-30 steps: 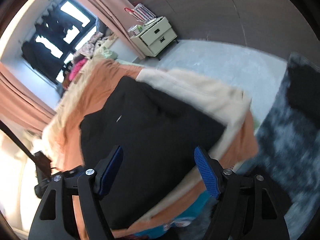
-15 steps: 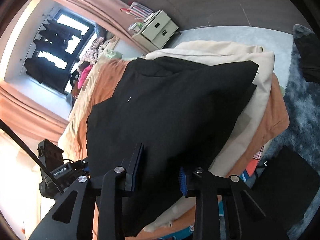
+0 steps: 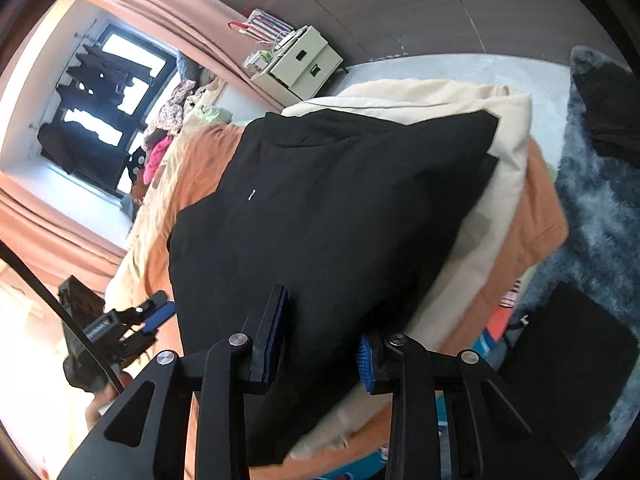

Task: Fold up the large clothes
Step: 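Lower the black shirt onto the folded clothes stack with both grippers, then open both grippers and lift them away from the stacked shirt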

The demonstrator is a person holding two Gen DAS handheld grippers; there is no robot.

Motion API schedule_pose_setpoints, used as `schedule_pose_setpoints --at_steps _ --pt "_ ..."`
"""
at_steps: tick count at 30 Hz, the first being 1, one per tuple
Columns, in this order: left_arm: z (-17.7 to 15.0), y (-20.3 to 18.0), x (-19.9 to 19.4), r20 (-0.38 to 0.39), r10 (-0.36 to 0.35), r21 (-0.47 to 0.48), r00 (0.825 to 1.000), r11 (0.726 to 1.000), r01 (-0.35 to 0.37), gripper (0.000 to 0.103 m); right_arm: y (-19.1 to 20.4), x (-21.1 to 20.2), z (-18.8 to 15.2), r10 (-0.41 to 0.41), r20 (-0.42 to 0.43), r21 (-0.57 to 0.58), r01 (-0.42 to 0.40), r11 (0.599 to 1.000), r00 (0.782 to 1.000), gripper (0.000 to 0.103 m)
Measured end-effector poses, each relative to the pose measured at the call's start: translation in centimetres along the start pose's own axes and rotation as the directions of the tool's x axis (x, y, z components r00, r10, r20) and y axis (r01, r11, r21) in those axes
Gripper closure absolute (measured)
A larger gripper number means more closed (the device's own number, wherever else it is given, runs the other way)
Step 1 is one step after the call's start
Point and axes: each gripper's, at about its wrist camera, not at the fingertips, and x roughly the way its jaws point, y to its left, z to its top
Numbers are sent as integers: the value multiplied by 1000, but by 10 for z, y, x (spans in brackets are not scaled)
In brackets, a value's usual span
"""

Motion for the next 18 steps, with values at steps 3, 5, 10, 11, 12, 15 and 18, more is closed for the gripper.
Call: schedule_pose_setpoints --at_steps 3,5,10,11,12,15,18 --pt "-13 1 -25 7 20 -4 1000 1000 -20 65 10 -14 -5 -47 10 -44 47 998 999 63" --pt "-20 -1 -35 7 23 -4 1000 1000 -23 63 17 -23 -8 -60 19 -69 61 996 998 50" --pt "-41 -9 -72 32 37 29 999 999 -38 35 31 -43 -22 -69 31 -107 72 992 997 38" --pt "-46 -10 -79 37 40 37 999 998 -41 31 32 -45 -24 -72 31 -107 75 991 997 38" --pt "-52 -12 -89 42 44 45 998 998 -46 28 34 -48 -27 -79 30 -105 82 991 996 36" --pt "-63 -17 -113 65 58 78 996 995 -63 17 41 -55 -35 -100 41 -114 104 988 994 26" --pt "-79 -23 -139 99 76 126 992 988 -88 12 53 -66 -48 -96 63 -134 103 986 993 26"
